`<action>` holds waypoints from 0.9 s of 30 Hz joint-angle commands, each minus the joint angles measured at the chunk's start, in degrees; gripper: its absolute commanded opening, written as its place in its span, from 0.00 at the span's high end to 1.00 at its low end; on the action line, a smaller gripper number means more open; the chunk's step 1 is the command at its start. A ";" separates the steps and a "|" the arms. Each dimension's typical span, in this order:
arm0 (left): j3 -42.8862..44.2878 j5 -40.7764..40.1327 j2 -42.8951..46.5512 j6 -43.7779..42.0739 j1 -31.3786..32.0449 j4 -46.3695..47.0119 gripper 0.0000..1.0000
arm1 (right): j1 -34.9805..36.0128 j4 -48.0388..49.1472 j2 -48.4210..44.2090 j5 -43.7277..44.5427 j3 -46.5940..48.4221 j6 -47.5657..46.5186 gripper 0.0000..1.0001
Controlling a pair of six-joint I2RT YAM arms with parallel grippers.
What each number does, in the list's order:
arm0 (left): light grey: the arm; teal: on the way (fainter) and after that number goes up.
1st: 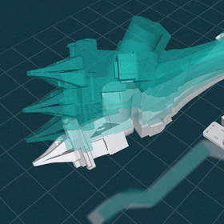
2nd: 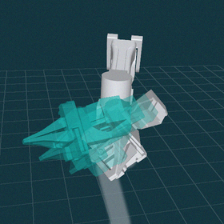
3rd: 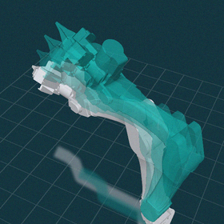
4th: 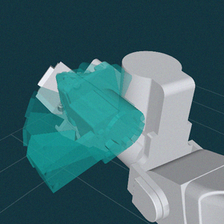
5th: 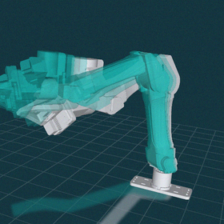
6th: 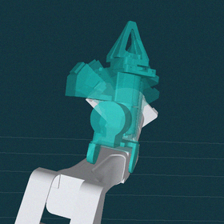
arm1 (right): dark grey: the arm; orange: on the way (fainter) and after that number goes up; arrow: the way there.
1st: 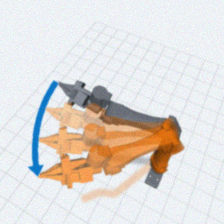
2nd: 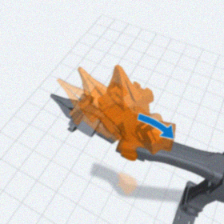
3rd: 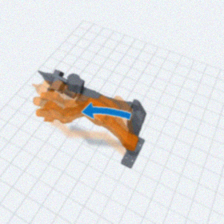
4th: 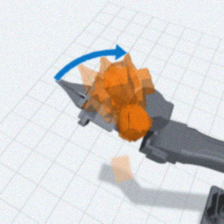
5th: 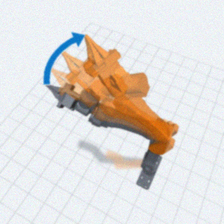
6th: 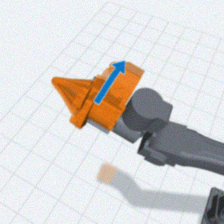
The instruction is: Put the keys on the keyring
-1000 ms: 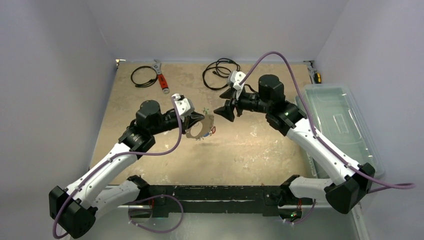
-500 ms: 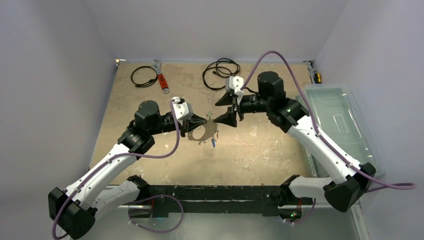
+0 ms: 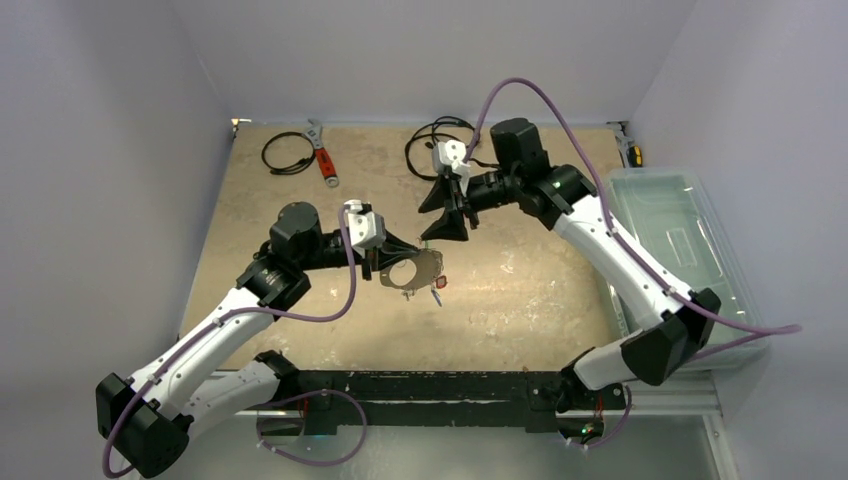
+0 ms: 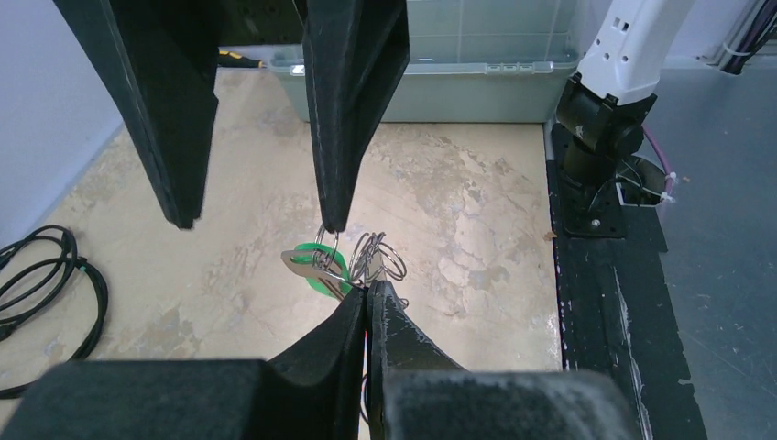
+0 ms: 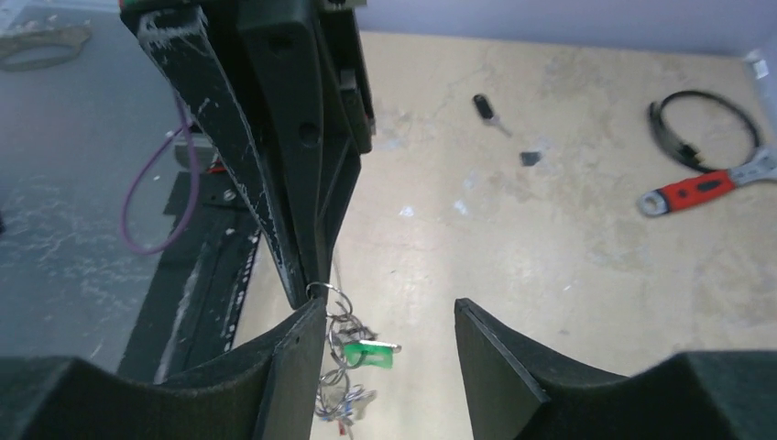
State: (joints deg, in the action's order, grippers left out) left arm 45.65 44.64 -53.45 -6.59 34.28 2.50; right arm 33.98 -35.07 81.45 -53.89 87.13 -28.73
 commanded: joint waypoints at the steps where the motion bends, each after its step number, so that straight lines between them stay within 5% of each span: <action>1: 0.61 1.98 0.45 0.33 0.35 3.99 1.00 | -0.40 -9.37 2.56 -5.93 4.85 -5.44 0.45; 27: 0.70 1.59 0.01 0.17 0.61 3.74 1.00 | -0.38 -14.28 7.96 -11.50 7.43 -8.44 0.48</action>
State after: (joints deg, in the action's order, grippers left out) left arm 45.65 44.82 -53.60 -6.59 34.59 2.48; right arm 33.69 -48.95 89.47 -62.89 91.92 -36.58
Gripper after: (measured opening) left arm 0.008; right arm 0.522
